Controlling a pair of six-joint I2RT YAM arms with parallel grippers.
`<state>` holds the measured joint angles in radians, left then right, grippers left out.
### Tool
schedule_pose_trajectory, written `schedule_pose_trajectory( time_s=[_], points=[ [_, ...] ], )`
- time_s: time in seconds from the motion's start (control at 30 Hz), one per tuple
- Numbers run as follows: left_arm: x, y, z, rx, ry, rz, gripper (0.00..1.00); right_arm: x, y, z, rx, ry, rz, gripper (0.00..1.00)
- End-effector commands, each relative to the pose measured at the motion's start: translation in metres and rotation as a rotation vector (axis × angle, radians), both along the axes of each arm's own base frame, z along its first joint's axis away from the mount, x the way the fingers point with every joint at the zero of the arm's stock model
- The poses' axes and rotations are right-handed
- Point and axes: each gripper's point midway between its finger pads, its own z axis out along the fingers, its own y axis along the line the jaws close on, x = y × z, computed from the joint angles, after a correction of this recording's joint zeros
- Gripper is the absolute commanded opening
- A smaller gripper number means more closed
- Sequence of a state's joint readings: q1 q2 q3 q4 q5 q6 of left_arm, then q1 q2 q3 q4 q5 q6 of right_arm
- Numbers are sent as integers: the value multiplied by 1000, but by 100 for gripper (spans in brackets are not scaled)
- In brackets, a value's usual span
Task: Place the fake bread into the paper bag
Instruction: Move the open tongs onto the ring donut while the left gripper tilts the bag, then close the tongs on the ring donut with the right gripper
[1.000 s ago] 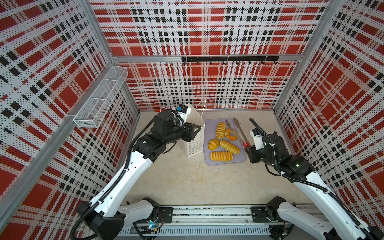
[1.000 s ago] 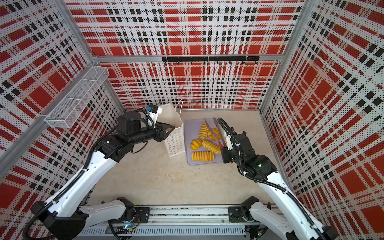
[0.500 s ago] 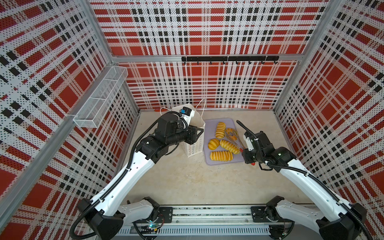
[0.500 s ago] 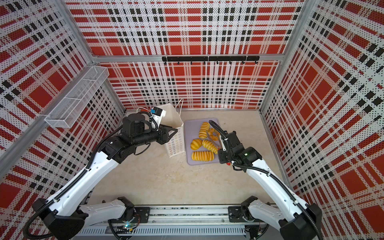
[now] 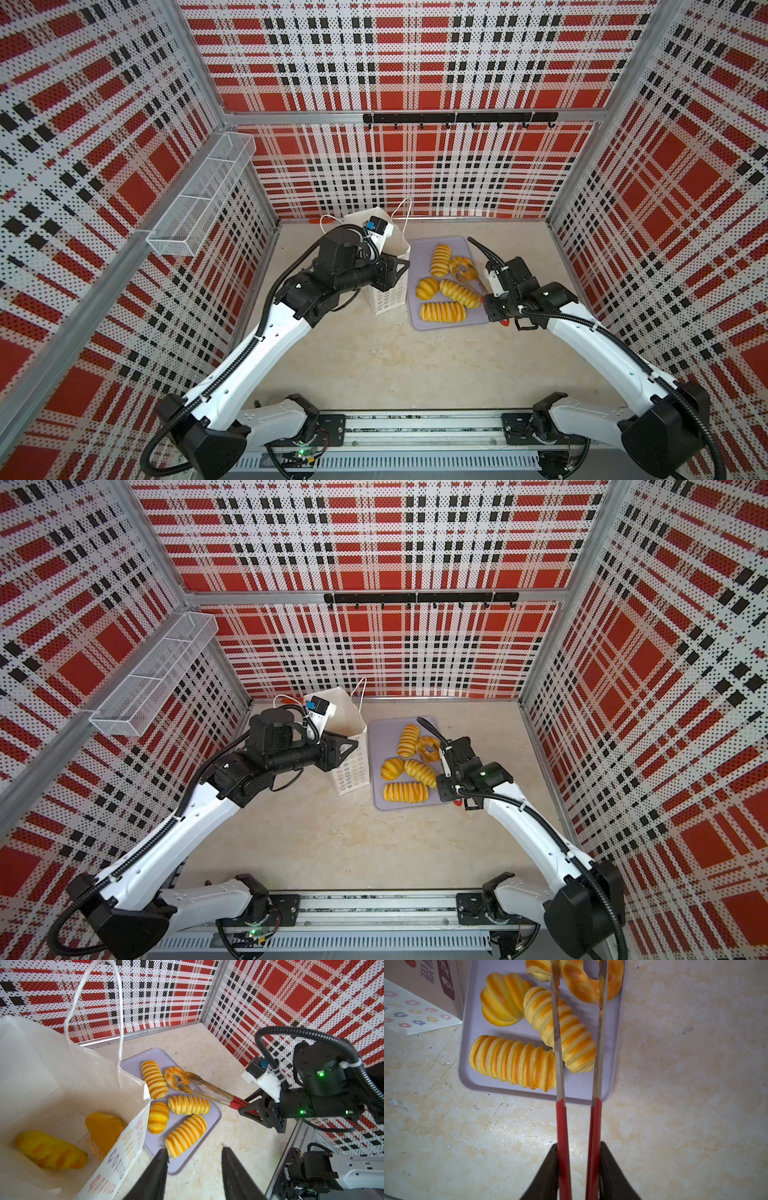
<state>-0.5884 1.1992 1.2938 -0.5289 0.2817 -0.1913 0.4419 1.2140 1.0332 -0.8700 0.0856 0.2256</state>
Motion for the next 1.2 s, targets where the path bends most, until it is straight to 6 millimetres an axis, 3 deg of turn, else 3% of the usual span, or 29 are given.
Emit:
schedule_pose_trajectory(
  time_s=[0.0, 0.33, 0.63, 0.9, 1.17],
  points=[
    [-4, -4, -4, 26, 0, -23, 47, 13, 8, 13, 15, -40, 35, 32],
    [-9, -2, -6, 40, -1, -26, 48, 25, 3, 8, -50, -29, 19, 32],
    [-11, 2, -19, 66, 8, -23, 49, 24, 6, -3, -46, 3, 27, 32],
    [-8, 3, -15, 66, -3, -10, 50, 28, 7, -17, -75, 36, 37, 31],
    [-9, 4, -2, 37, -19, -1, 50, 32, 4, -7, -89, 3, 34, 26]
  ],
)
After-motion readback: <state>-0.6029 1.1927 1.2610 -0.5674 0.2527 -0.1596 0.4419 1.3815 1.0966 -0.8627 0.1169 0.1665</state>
